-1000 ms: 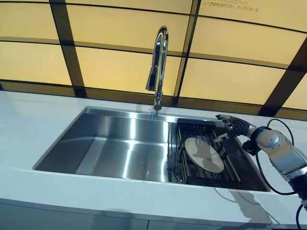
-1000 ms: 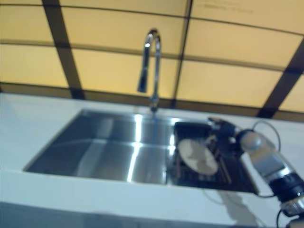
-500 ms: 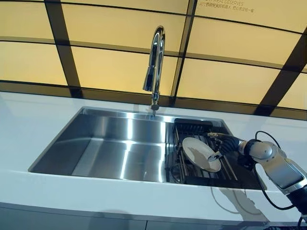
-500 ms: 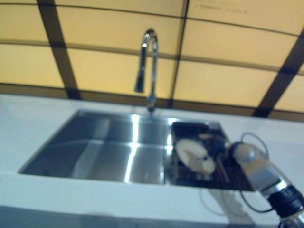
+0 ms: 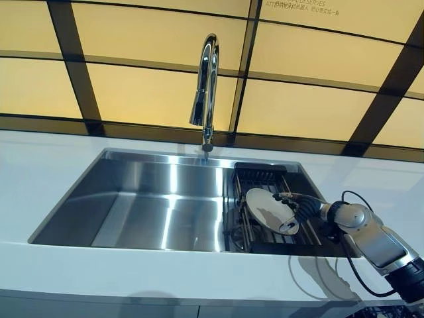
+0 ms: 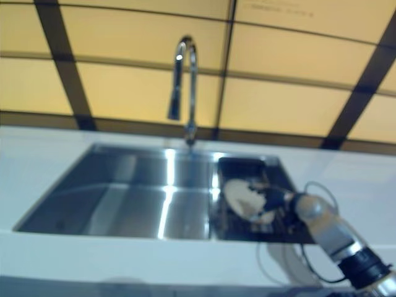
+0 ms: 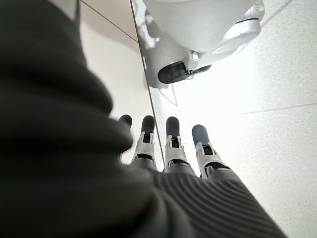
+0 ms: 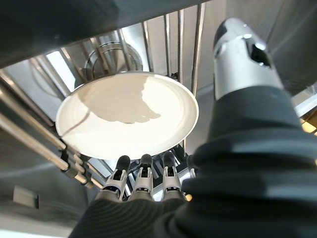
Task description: Take plates into dishwasher
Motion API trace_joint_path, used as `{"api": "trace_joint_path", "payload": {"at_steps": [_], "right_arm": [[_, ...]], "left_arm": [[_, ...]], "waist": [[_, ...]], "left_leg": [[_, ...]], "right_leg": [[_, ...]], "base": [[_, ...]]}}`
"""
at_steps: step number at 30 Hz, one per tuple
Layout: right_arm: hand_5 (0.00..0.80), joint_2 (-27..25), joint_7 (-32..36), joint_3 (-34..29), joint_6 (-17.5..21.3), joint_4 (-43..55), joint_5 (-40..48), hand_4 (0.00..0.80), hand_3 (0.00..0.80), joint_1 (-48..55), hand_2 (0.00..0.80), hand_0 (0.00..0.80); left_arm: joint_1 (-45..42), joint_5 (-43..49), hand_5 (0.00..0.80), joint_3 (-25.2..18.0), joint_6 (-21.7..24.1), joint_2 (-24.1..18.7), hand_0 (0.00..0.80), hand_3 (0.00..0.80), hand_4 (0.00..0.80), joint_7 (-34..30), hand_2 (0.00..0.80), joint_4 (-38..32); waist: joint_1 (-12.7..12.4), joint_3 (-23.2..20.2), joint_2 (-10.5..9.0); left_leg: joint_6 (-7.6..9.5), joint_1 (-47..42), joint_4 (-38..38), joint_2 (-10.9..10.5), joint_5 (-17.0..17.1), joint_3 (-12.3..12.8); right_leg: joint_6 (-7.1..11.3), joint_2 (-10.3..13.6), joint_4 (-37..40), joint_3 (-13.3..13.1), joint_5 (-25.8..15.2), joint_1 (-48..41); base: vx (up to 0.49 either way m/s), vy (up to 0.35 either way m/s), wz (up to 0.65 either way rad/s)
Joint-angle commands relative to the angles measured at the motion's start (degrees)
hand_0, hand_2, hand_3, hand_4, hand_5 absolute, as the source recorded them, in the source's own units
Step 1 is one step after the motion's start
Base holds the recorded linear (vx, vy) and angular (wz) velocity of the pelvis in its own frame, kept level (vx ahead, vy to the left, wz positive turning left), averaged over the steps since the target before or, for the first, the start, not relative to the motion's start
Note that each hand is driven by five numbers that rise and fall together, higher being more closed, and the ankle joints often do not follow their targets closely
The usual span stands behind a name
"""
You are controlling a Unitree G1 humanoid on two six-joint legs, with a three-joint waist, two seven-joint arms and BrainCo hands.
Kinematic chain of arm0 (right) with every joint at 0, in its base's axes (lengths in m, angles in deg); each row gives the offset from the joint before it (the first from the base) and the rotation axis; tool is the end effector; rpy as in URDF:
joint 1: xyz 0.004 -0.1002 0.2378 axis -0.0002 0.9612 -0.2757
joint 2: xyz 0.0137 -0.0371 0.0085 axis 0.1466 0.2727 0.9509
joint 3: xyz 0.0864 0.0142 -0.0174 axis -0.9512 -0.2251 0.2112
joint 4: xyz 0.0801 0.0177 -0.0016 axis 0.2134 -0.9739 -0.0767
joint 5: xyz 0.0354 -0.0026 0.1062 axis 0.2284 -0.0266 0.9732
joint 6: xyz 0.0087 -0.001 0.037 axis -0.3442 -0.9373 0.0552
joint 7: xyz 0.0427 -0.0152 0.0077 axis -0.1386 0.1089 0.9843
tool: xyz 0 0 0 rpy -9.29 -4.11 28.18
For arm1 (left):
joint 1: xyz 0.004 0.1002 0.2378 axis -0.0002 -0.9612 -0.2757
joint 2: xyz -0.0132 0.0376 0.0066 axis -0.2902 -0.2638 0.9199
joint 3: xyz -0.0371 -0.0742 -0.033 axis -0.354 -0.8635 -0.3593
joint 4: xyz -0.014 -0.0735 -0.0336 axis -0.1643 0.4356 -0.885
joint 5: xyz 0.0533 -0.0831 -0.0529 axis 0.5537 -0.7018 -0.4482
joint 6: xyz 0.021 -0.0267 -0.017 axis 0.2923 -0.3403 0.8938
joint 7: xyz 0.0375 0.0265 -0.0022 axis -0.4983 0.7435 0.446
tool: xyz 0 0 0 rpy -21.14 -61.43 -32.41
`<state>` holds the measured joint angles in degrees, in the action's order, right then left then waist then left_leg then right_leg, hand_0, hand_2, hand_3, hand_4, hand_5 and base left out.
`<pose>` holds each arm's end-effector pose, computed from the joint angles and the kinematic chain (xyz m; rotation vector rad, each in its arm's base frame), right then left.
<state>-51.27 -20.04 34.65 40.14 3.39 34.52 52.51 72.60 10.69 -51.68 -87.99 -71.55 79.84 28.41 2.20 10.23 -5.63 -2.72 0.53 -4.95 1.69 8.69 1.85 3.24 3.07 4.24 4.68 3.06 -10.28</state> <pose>0.2750 -0.2230 0.1923 -0.9136 0.2360 0.4330 0.0930 0.2481 -0.0983 0.4003 1.1715 -0.0112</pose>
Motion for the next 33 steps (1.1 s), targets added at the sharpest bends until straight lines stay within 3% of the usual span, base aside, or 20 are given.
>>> {"api": "trace_joint_path", "payload": {"at_steps": [1, 25, 33], "right_arm": [[0.000, 0.53, -2.12, 1.88, 0.37, -1.07, -1.64, 0.000, 0.000, -5.36, 0.000, 0.000], [0.000, 6.09, -1.85, 6.27, -2.56, 0.40, -3.13, 0.000, 0.000, -4.61, 0.000, 0.000], [0.000, 11.14, -8.07, 7.88, -3.14, -5.25, -3.05, 0.000, 0.000, -4.55, 0.000, 0.000]], "left_arm": [[2.93, 0.65, 0.000, 2.58, -0.23, -1.89, 0.000, 0.000, 0.000, 0.02, 0.000, 0.92], [4.14, 1.02, 0.000, 4.08, -0.76, -1.32, 0.000, 0.000, 0.000, -0.23, 0.000, 0.71], [4.70, 1.18, 0.000, 5.42, -1.18, -1.04, 0.000, 0.000, 0.000, -0.33, 0.000, 0.55]], "waist": [[-1.81, -1.05, 0.23], [-2.18, -0.45, 0.39], [-2.71, 0.05, 0.86]], "left_leg": [[2.32, -4.90, -0.05, -1.83, -9.41, 2.81], [2.38, -4.69, -0.05, -1.89, -9.22, 2.52], [2.45, -4.44, -0.05, -1.97, -9.12, 1.94]], "right_leg": [[1.18, -1.58, -1.85, 0.79, -3.96, 6.53], [1.18, -1.64, -1.95, 0.76, -3.93, 6.79], [1.04, -1.63, -2.26, 1.07, -3.80, 7.03]], "base": [[0.000, 0.000, 0.00], [0.000, 0.000, 0.00], [0.000, 0.000, 0.00]]}}
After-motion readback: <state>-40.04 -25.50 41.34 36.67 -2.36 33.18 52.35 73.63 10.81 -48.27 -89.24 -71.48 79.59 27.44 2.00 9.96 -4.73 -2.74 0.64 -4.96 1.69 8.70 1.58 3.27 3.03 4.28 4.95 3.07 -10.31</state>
